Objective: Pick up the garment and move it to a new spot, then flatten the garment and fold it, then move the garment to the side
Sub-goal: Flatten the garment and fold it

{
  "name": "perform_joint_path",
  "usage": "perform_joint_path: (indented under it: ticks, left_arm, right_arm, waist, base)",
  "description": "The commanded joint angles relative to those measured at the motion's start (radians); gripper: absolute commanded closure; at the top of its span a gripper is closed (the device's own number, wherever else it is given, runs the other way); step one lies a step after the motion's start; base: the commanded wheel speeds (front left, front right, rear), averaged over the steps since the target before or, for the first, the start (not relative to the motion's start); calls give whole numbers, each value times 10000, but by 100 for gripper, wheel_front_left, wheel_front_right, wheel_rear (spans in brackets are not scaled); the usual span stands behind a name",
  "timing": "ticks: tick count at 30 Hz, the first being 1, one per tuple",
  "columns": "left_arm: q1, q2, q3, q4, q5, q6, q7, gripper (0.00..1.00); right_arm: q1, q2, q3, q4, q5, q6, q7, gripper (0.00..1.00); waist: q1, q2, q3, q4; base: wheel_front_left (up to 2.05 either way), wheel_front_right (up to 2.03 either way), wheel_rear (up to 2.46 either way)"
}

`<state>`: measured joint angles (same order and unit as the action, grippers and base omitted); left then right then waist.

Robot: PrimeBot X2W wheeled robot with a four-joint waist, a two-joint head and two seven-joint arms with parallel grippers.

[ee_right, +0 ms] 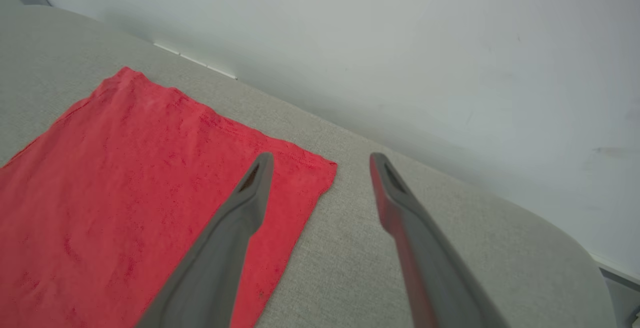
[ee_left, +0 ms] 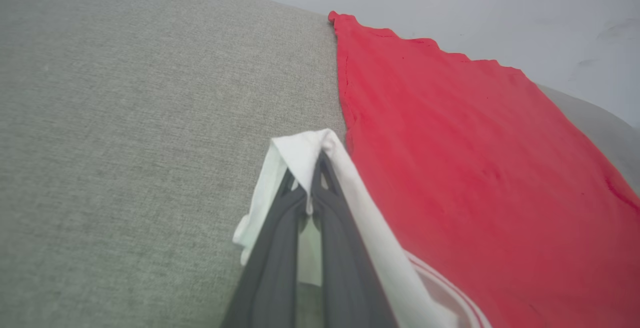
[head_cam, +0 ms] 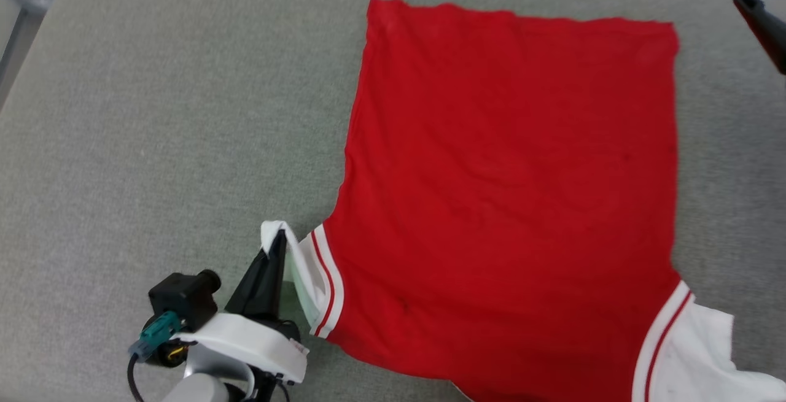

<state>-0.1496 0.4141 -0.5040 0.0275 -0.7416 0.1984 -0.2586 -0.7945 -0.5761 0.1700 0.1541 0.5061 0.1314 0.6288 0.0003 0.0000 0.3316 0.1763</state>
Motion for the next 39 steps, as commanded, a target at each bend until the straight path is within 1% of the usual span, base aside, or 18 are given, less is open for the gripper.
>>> perform_joint_path:
  ticks: [1,6,8,10,13,15,17,18,22,26,27,28,29,34,39]
  left_arm:
    - [-227,-147,23,26,84,-100,-57,100]
    - [-697,-629,20,224,398,-420,-79,100]
    - [-899,-808,14,261,534,-541,-82,100]
    - [-1052,-989,70,317,664,-656,-84,100]
    - [-1258,-1273,116,399,884,-852,-86,100]
    - [-1372,-1437,128,470,1018,-998,-87,100]
    - [-1437,-1584,181,537,1142,-1103,-84,100]
    - [-1458,-1653,197,555,1193,-1145,-75,100]
    - [-1433,-1897,372,662,1387,-1292,-64,100]
    - [-1298,-1998,573,747,1537,-1422,-63,100]
    - [-1275,-2013,621,773,1580,-1439,-63,100]
    - [-1260,-2030,668,798,1601,-1472,-63,100]
    - [-1255,-2037,700,824,1649,-1510,-63,100]
    - [-1257,-2074,774,941,1770,-1623,-63,100]
    - [-1153,-2089,848,1136,1833,-1671,-64,100]
  right_arm:
    - [-491,-171,192,357,94,-15,584,0]
    - [-1964,-357,829,1734,352,-13,2507,0]
    - [-2425,-391,1013,2161,376,-13,3051,0]
    - [-2805,-372,1078,2574,348,-13,3374,0]
    - [-3199,-444,1132,3156,71,-13,3651,0]
    - [-3402,-363,1059,3511,-47,-13,3713,0]
    - [-3562,-179,769,3946,-27,-13,3661,0]
    - [-3576,-175,796,4111,-222,-12,3673,0]
    - [-3218,-28,1099,4664,-284,-10,3829,0]
    - [-2752,-224,1477,4921,-186,-10,4019,0]
    - [-2722,-328,1523,4945,-234,-10,3989,9]
    - [-2732,-425,1544,4958,-298,-10,3919,71]
    - [-2760,-477,1544,4973,-287,-12,3887,100]
    - [-3124,-577,1691,4846,-224,-15,3520,100]
    - [-3486,-531,1876,4653,9,-15,2921,100]
  waist:
    - [-3,0,697,519]
    - [-3,0,1423,848]
    - [-3,0,1703,993]
    - [-3,0,1956,1119]
    - [-3,0,2310,1328]
    - [-3,0,2494,1456]
    - [-3,0,2650,1513]
    - [-3,0,2717,1539]
    - [-3,0,2843,1587]
    - [-3,0,2864,1524]
    - [-3,0,2861,1507]
    - [-3,0,2859,1495]
    - [-3,0,2852,1482]
    - [-3,0,2726,1364]
    - [-3,0,2285,1182]
  base:
    - [0,0,0]
    - [0,0,0]
    - [0,0,0]
    - [0,0,0]
    - [0,0,0]
    - [0,0,0]
    - [0,0,0]
    - [0,0,0]
    - [0,0,0]
    - [0,0,0]
    - [0,0,0]
    - [0,0,0]
    - [0,0,0]
    - [0,0,0]
    - [0,0,0]
